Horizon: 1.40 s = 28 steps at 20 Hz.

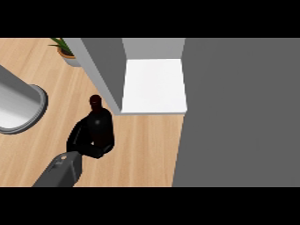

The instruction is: Pick up the wine, place it into the cabinet and close the cabinet

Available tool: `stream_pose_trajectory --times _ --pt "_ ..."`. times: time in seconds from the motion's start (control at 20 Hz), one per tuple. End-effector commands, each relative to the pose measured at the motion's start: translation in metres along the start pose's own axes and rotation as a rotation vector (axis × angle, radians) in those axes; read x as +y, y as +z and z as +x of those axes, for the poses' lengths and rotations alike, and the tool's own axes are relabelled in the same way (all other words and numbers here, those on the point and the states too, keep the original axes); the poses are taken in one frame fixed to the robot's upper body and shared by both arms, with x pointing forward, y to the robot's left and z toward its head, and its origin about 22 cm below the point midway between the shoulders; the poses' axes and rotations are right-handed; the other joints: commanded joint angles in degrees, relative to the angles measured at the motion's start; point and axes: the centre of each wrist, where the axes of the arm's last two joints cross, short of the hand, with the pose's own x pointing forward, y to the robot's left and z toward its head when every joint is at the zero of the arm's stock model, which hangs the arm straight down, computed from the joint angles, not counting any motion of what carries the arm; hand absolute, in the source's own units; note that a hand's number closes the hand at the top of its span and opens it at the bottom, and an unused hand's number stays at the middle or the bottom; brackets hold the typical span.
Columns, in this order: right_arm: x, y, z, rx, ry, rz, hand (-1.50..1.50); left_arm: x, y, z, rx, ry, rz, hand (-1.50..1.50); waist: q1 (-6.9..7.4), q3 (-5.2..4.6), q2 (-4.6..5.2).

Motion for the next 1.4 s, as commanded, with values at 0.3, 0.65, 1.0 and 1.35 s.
stream_pose_trajectory --times 0.3,0.65,1.0,1.35 --pt "-0.002 -0.004 0.002 -0.025 -0.024 0.006 -1.50 0.036 0.044 0.002 -0.165 0.055 0.334 1.50 1.07 0.06 -0.18" --pt "-0.003 0.011 0.020 -0.031 -0.016 0.005 -1.50 0.015 0.033 0.003 -0.234 0.130 0.284 1.50 1.04 0.09 -0.32" --pt "-0.003 0.003 0.005 -0.026 -0.009 0.004 -1.50 -0.025 0.029 0.006 -0.203 0.092 0.179 1.50 1.15 0.11 -0.37" --pt "-0.002 0.010 0.011 -0.015 -0.044 0.009 -1.50 -0.077 0.021 0.014 -0.163 0.112 0.093 1.50 0.57 0.06 -0.27"
